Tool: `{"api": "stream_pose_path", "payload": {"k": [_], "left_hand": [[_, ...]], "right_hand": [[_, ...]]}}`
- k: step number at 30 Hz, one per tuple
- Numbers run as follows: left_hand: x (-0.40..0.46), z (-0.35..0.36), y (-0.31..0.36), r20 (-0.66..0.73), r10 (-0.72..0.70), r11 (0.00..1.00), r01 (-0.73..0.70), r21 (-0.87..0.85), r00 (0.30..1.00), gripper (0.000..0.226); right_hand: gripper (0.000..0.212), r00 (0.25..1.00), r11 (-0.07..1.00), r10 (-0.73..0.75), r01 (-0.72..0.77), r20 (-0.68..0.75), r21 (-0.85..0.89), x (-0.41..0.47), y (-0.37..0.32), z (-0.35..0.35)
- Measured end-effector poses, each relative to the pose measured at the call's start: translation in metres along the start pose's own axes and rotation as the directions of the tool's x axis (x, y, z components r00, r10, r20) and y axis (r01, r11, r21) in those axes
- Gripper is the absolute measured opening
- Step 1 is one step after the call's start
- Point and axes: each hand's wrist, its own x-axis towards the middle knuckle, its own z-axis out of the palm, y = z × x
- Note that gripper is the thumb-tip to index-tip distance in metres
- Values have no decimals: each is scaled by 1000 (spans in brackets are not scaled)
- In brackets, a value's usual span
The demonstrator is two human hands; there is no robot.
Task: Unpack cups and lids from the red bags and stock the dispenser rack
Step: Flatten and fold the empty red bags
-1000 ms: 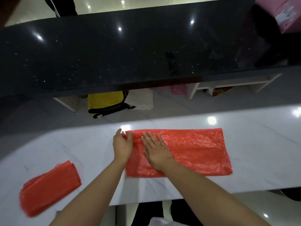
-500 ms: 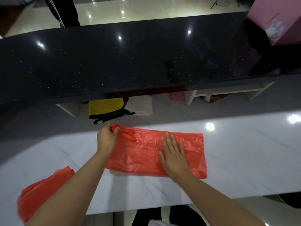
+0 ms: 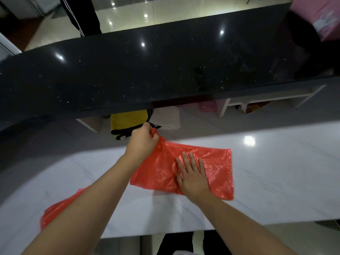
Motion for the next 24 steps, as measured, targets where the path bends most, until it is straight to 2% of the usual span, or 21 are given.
{"api": "stream_pose_path", "payload": {"k": [5, 7, 11, 15, 18, 22, 24], "left_hand": [[-3, 6, 48, 161, 9, 998, 0, -58, 987, 13], [-5, 11, 64, 200, -5, 1000, 8, -16, 980, 10], [-10, 26, 89, 212, -8, 996, -12, 89, 977, 24], [-17, 45, 110, 205, 28, 994, -49, 97, 978, 24], [-24, 66, 127, 201, 71, 989, -95, 111, 977, 24], [-38, 104, 145, 262, 80, 975, -129, 179, 962, 43], [-48, 126, 148, 300, 94, 967, -159, 199, 949, 45]], "right_hand": [[61, 995, 994, -94, 96, -27, 60, -2, 7, -12], [60, 994, 993, -80, 86, -71, 81, -7, 17, -18], [57, 980, 989, 142, -135, -137, 65, -32, 59, -32], [57, 955, 956, 287, -281, -72, 88, -61, 100, -35], [57, 970, 961, 241, -235, -26, 144, -72, 113, -35], [54, 986, 943, 164, -143, -44, 301, -78, 126, -46], [53, 992, 917, 112, -85, -48, 390, -81, 134, -51]]}}
